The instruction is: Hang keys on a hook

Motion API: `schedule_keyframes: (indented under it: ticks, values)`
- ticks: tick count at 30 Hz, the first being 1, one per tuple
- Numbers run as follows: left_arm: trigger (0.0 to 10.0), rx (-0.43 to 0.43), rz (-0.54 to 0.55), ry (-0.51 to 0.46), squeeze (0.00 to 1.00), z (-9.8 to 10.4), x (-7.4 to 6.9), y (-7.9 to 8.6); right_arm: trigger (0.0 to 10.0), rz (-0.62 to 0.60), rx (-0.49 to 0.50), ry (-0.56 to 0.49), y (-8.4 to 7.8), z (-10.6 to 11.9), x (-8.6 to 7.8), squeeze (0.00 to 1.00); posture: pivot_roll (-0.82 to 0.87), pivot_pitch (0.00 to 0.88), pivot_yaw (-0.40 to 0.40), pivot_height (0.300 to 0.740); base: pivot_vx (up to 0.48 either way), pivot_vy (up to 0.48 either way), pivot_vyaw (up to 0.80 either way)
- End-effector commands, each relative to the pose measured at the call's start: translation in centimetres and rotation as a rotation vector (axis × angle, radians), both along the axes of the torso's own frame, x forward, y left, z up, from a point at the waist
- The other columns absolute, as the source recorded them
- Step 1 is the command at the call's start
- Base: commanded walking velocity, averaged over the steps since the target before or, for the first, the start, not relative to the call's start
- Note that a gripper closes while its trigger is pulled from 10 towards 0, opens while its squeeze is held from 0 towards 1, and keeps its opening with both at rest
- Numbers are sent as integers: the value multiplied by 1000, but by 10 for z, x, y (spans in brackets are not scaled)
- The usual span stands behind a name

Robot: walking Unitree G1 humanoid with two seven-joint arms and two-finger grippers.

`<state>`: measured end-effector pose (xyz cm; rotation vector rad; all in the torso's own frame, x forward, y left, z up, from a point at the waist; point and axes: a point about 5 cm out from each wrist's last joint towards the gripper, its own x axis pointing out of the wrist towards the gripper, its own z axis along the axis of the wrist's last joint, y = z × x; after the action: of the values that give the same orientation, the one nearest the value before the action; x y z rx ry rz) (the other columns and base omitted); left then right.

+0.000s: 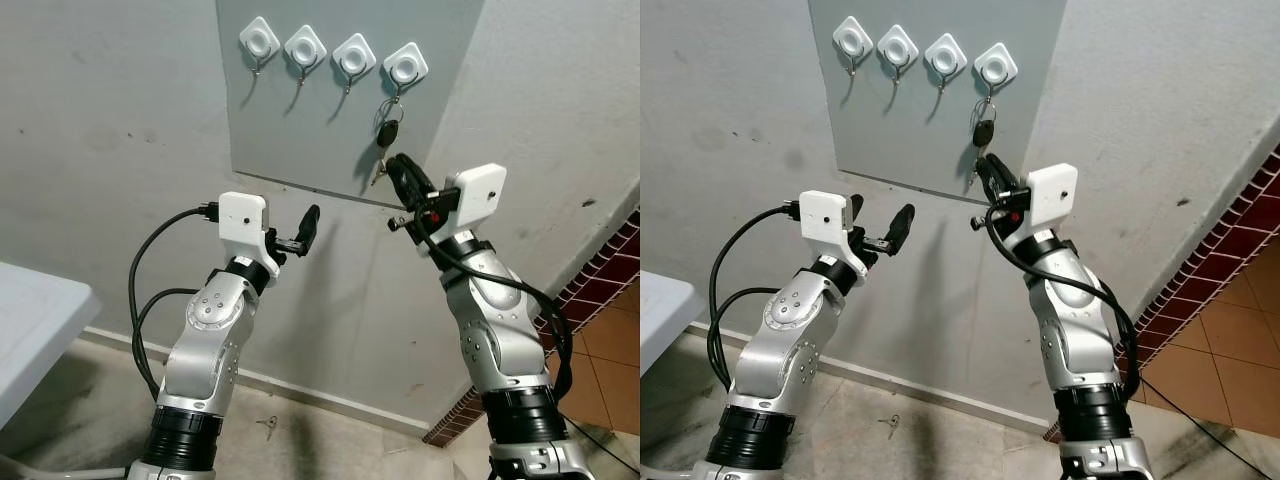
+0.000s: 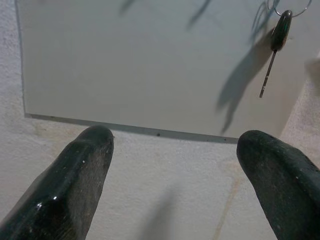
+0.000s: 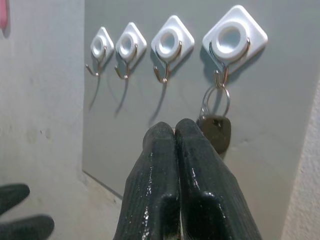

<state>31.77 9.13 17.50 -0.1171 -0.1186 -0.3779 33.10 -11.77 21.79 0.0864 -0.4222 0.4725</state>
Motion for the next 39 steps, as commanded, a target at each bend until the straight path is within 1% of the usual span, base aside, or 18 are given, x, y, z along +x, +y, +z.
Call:
schedule_keyframes:
  ticks: [1,6,8,9,11,15,16,21,25,30,39]
  values:
    - [10000,9,-36,-31,0,10,0,-7,10000,13,27,-36,0,10,1,0,66,0,-63,740,0,0,0]
    - [10000,12,-47,-39,0,13,-1,-10,10000,40,40,-41,6,14,3,0,65,0,-63,740,0,0,0]
    - [10000,11,-58,-52,0,17,-1,-11,10000,67,53,-42,14,18,7,0,66,6,-64,740,0,0,0]
    - [10000,11,-58,-52,0,17,-1,-11,10000,67,53,-42,14,18,7,0,66,6,-64,740,0,0,0]
    - [10000,13,-65,-58,0,19,-1,-11,10000,86,57,-42,19,21,10,0,69,13,-66,740,0,0,0]
    - [10000,12,-70,-60,0,21,-2,-11,10000,103,69,-37,24,24,14,0,70,17,-66,740,0,0,0]
    - [10000,11,-69,-60,0,21,-2,-11,10000,112,84,-29,27,27,18,0,72,19,-68,740,0,0,0]
    - [10000,9,-65,-62,0,23,-3,-10,10000,125,116,-15,32,33,24,0,75,26,-71,740,0,0,0]
    - [10000,6,-60,-59,0,23,-3,-10,10000,114,151,30,35,35,33,0,77,34,-78,740,0,0,0]
    - [10000,3,-56,-52,0,22,-4,-10,10000,96,174,56,36,37,39,0,78,38,-80,740,0,0,0]
    - [10000,0,-51,-43,0,21,-5,-10,10000,57,211,52,39,49,49,0,79,41,-81,740,0,0,0]
